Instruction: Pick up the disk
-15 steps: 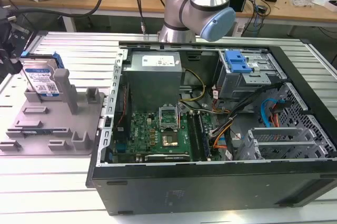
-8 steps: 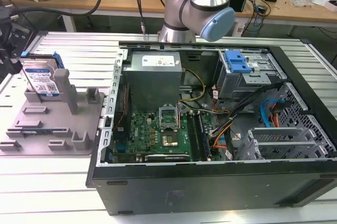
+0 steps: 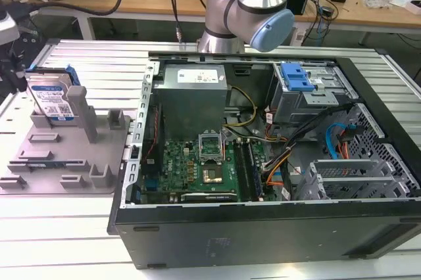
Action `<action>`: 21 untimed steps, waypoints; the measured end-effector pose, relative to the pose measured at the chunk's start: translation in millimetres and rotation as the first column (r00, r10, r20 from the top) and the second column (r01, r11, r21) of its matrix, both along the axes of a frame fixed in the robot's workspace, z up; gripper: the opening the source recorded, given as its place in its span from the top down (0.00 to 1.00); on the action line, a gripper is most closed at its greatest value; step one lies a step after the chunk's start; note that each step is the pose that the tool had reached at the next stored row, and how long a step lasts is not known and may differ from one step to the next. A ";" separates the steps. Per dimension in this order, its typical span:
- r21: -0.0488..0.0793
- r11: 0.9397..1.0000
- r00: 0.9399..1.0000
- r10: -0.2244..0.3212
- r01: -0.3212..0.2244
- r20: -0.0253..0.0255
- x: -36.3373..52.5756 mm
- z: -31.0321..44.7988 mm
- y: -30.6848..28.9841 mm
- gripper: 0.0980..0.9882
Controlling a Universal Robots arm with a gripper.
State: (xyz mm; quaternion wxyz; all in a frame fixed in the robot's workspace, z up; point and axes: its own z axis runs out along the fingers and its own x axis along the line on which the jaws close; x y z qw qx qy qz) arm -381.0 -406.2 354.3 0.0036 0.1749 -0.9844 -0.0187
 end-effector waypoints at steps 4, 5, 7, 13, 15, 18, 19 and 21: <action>0.000 0.997 0.997 0.083 -0.083 0.000 0.0 0.0 0.0 0.64; 0.000 0.993 0.993 0.114 -0.114 0.000 0.0 0.0 0.0 0.57; 0.000 0.986 0.986 0.166 -0.166 0.000 0.0 0.0 0.0 0.56; 0.000 0.964 0.964 0.266 -0.266 0.000 0.0 -0.1 0.0 0.48; 0.000 0.945 0.945 0.328 -0.328 0.000 0.0 -0.2 0.0 0.48; 0.000 0.902 0.902 0.432 -0.432 0.000 0.0 -0.2 0.0 0.48; 0.000 0.894 0.894 0.449 -0.449 0.000 0.0 -0.3 0.0 0.48; 0.000 0.875 0.875 0.485 -0.485 0.000 0.0 -0.3 0.0 0.48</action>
